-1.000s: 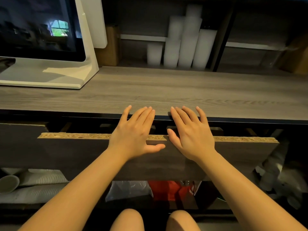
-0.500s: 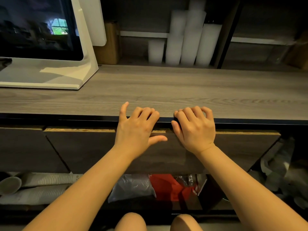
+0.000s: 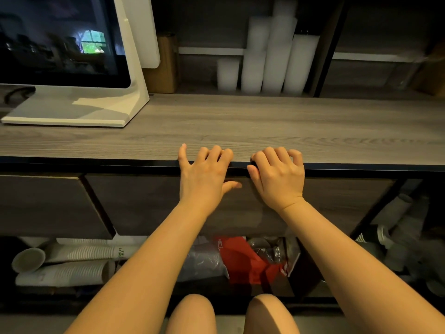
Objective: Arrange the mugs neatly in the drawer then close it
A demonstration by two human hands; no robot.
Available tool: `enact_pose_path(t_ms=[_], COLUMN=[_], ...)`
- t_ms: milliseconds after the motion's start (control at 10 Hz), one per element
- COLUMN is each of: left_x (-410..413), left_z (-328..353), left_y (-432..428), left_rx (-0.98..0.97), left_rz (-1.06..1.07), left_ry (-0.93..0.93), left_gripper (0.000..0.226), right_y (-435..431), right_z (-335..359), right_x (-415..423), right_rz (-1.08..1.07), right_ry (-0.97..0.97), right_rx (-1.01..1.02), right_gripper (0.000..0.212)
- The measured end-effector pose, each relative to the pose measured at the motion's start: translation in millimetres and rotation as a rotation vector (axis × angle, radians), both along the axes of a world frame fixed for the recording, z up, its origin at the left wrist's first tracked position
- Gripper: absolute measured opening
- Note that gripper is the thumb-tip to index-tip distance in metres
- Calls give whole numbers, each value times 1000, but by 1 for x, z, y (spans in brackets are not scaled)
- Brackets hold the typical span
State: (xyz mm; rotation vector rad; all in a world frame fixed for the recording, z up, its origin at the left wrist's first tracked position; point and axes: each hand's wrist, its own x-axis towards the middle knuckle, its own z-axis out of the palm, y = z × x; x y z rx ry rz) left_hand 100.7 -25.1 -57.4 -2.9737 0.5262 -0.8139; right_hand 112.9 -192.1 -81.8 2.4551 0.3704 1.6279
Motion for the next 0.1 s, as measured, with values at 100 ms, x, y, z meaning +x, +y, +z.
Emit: enact_pose_path(t_ms=[100], left_x=[-1], left_z=[18], left_y=[-6], left_rx=[22], left_rz=[-4], left_ry=[179], left_gripper=[55], right_y=[3], right_z=[5], right_x=[-6], right_rz=[73], right_ry=[176], right_rx=[19], right_gripper=[31])
